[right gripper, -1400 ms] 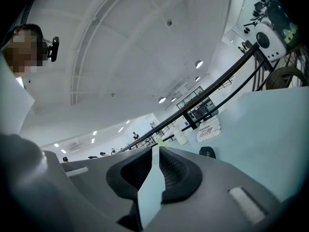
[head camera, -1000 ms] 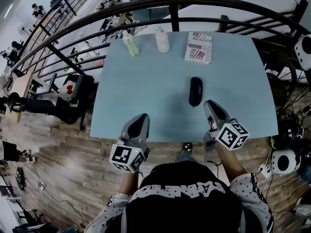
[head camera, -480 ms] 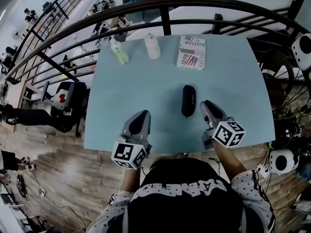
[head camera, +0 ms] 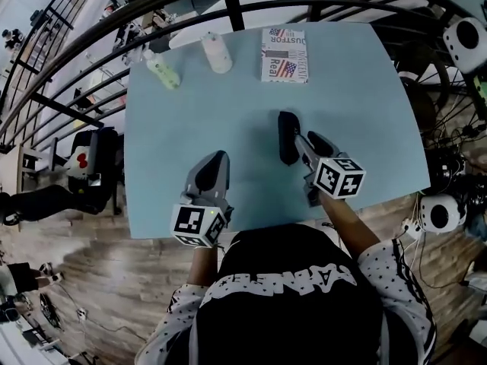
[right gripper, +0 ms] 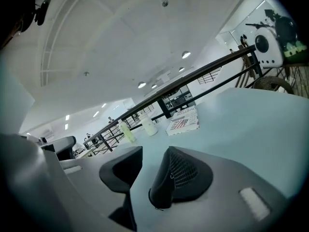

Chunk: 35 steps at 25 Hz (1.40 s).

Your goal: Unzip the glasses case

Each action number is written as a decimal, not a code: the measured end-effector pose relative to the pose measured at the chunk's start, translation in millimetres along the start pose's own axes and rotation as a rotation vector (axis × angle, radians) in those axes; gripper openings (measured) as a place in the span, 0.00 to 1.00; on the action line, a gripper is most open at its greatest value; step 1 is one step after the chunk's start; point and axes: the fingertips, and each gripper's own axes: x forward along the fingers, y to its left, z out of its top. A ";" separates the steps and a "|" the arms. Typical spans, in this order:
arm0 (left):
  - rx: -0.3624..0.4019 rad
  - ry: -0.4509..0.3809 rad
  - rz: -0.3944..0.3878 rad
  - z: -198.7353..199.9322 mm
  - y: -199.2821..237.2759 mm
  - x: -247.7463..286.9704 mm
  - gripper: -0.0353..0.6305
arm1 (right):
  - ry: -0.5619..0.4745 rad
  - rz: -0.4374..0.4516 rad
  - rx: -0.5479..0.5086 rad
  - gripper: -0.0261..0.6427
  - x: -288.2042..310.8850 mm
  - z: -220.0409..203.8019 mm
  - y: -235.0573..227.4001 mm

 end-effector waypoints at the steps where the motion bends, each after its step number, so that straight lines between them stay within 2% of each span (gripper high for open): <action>1: -0.007 0.003 -0.004 1.3 4.1 1.0 0.05 | 0.016 -0.016 -0.004 0.29 5.4 -4.1 -0.1; 4: -0.014 0.013 -0.019 2.3 14.9 3.6 0.05 | 0.080 -0.061 -0.027 0.39 20.3 -19.4 -2.7; 16: -0.025 0.017 -0.064 -1.5 47.7 6.9 0.05 | 0.207 -0.255 -0.048 0.59 57.2 -63.9 -22.2; 25: -0.034 0.011 -0.090 2.5 64.6 14.3 0.05 | 0.271 -0.349 -0.032 0.61 68.2 -86.3 -35.3; 35: -0.056 0.029 -0.098 -3.9 79.0 20.6 0.05 | 0.316 -0.350 -0.033 0.61 84.5 -100.6 -27.6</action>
